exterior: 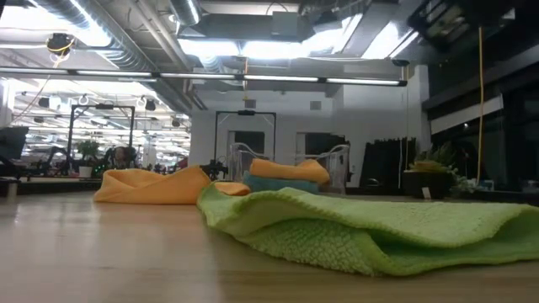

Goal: Fold microfiber towels
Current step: Fold the green microfiber cloth

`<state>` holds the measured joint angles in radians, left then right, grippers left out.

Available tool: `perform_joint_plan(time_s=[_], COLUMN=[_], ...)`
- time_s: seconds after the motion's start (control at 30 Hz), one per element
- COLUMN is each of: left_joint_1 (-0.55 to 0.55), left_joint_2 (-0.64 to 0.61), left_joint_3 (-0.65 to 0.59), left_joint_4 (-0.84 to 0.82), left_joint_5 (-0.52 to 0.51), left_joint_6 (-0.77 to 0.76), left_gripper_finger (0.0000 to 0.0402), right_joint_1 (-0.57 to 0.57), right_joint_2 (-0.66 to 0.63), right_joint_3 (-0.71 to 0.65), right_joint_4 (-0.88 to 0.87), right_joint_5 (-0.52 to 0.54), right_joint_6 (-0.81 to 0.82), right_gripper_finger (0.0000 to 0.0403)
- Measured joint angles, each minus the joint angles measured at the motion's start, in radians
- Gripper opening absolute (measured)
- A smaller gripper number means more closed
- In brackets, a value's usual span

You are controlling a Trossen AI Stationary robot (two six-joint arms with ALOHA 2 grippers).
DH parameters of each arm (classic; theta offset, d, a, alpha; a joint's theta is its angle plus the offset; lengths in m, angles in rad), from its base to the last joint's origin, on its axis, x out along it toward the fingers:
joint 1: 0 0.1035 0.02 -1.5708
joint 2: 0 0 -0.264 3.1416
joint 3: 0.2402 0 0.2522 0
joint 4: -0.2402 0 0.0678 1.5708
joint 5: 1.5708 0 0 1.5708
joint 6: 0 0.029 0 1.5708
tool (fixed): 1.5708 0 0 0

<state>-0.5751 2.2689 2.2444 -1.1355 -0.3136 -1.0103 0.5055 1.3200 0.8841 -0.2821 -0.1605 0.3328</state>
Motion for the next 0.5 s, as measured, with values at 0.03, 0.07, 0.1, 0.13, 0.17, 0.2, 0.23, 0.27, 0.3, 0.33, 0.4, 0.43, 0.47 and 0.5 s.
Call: perform_joint_plan(time_s=[0.03, 0.07, 0.1, 0.13, 0.17, 0.2, 0.23, 0.27, 0.3, 0.33, 0.4, 0.43, 0.47, 0.5], left_joint_1=[0.002, 0.002, 0.002, 0.001, -0.001, -0.004, -0.007, -0.01, -0.016, -0.018, -0.018, -0.018, -0.018, -0.019], left_joint_2=[0.015, 0.027, 0.039, 0.05, 0.055, 0.063, 0.07, 0.076, 0.08, 0.087, 0.097, 0.104, 0.117, 0.127], left_joint_3=[0.0, 0.0, 0.0, 0.0, 0.0, 0.0, 0.0, 0.0, 0.0, 0.0, 0.001, 0.001, 0.001, 0.001], left_joint_4=[0.01, 0.012, 0.008, 0.009, 0.008, 0.01, 0.025, 0.042, 0.049, 0.059, 0.088, 0.07, 0.074, 0.083], left_joint_5=[0.032, 0.061, 0.086, 0.104, 0.107, 0.104, 0.093, 0.065, 0.036, 0.023, 0.013, 0.01, 0.008, -0.003], left_joint_6=[0.013, 0.028, 0.045, 0.06, 0.077, 0.097, 0.119, 0.145, 0.166, 0.189, 0.209, 0.209, 0.209, 0.215], left_gripper_finger=[0.0194, 0.0203, 0.0212, 0.0221, 0.0228, 0.0234, 0.0239, 0.0243, 0.0246, 0.0248, 0.025, 0.025, 0.025, 0.025], right_joint_1=[0.024, 0.045, 0.063, 0.076, 0.085, 0.09, 0.095, 0.097, 0.098, 0.099, 0.1, 0.1, 0.101, 0.103], right_joint_2=[0.009, 0.019, 0.029, 0.04, 0.052, 0.065, 0.083, 0.099, 0.117, 0.138, 0.176, 0.195, 0.217, 0.234], right_joint_3=[0.0, 0.0, 0.0, 0.0, 0.0, 0.0, 0.0, 0.0, 0.0, 0.0, 0.001, 0.001, 0.001, 0.002], right_joint_4=[0.002, 0.002, 0.006, 0.009, 0.01, 0.01, 0.011, 0.013, 0.016, 0.036, 0.07, 0.085, 0.116, 0.137], right_joint_5=[0.004, 0.011, 0.02, 0.024, 0.024, 0.026, 0.028, 0.031, 0.035, 0.038, 0.048, 0.056, 0.058, 0.062], right_joint_6=[0.0, -0.003, -0.007, -0.014, -0.015, -0.015, -0.01, -0.001, -0.001, -0.008, -0.041, -0.057, -0.078, -0.093], right_gripper_finger=[0.0138, 0.0138, 0.0138, 0.014, 0.0144, 0.0152, 0.0163, 0.0177, 0.0193, 0.0211, 0.0248, 0.0265, 0.0279, 0.0291])
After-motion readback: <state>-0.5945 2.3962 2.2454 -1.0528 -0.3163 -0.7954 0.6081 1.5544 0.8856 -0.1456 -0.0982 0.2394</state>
